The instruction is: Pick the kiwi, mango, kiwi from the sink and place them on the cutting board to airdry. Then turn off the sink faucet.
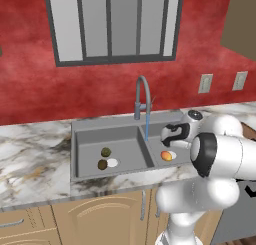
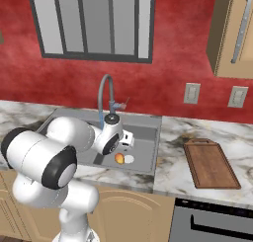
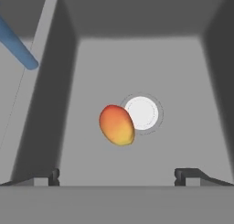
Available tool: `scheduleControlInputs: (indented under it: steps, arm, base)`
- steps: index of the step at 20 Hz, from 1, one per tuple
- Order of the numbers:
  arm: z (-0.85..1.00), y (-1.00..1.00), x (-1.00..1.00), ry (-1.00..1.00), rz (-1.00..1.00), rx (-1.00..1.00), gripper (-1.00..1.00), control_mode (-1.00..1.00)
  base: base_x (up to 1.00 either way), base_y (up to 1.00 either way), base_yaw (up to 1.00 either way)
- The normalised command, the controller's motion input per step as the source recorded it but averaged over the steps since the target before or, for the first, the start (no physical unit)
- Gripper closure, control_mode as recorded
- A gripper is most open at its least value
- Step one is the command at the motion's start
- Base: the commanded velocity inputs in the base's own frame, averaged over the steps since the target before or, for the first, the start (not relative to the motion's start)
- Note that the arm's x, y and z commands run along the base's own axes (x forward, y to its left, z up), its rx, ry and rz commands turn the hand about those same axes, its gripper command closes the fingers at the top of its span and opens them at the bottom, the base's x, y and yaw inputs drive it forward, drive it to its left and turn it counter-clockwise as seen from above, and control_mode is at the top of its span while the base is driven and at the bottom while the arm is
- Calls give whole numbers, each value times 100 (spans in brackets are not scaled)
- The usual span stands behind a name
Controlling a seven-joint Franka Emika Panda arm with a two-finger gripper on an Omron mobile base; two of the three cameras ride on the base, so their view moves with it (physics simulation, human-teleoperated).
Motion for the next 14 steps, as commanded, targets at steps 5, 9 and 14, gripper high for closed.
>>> scheduleControlInputs:
  steps: [5,9,14]
  arm:
    - [-10,0,6,2,0,0,-100,-100]
    - [-11,0,5,3,0,0,-100,-100]
    - [-15,0,7,2,0,0,-100,-100]
  base:
    - [0,0,0]
    - [0,0,0]
    - [0,0,0]
